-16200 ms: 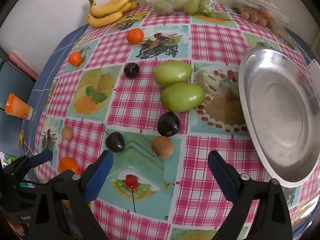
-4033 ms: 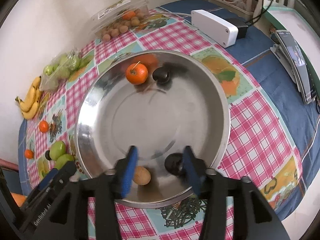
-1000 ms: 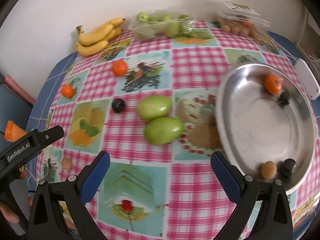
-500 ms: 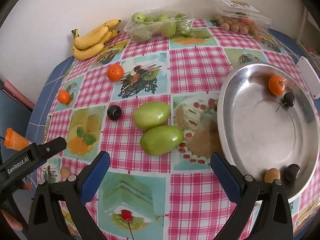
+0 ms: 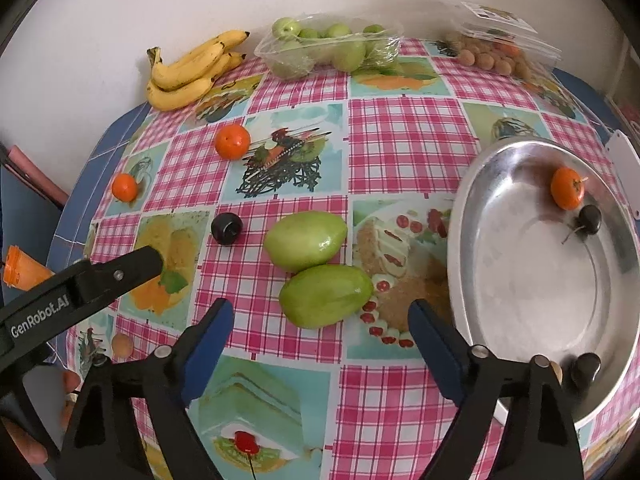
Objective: Organize fruits
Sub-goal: 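Grasp a dark plum with the left tool while the right tool grasps a green mango, then carry the dark plum and green mango into the steel bowl and release both, then withdraw both tools from the bowl back over the table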
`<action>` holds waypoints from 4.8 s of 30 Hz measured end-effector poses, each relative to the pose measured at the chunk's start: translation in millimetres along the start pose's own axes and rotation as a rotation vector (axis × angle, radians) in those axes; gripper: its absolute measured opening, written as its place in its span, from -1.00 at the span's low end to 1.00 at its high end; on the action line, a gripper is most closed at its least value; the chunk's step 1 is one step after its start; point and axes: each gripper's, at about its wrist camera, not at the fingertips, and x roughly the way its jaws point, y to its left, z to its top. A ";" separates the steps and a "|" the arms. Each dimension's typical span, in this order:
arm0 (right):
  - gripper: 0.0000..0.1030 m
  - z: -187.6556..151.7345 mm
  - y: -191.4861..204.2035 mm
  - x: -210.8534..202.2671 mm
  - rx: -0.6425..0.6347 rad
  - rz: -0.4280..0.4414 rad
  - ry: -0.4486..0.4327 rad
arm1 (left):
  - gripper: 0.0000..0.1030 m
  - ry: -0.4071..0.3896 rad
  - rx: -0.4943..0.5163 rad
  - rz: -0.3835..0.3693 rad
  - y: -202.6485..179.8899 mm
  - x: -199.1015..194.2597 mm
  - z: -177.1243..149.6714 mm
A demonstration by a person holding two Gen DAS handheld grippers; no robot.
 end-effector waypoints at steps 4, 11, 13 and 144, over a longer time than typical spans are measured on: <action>0.67 2.7 0.2 9.6 -0.009 -0.008 0.023 | 0.80 0.011 0.015 -0.006 -7.7 10.7 5.1; 0.43 10.8 0.5 22.3 -0.017 -0.009 0.049 | 0.63 0.014 0.047 -0.029 -22.3 26.0 13.0; 0.43 12.8 -0.3 25.4 -0.019 -0.005 0.057 | 0.54 0.016 0.057 -0.035 -27.5 29.6 13.9; 0.31 -10.0 -193.5 -48.7 0.495 -0.204 -0.034 | 0.16 -0.010 0.314 -0.061 -162.5 -1.8 -25.6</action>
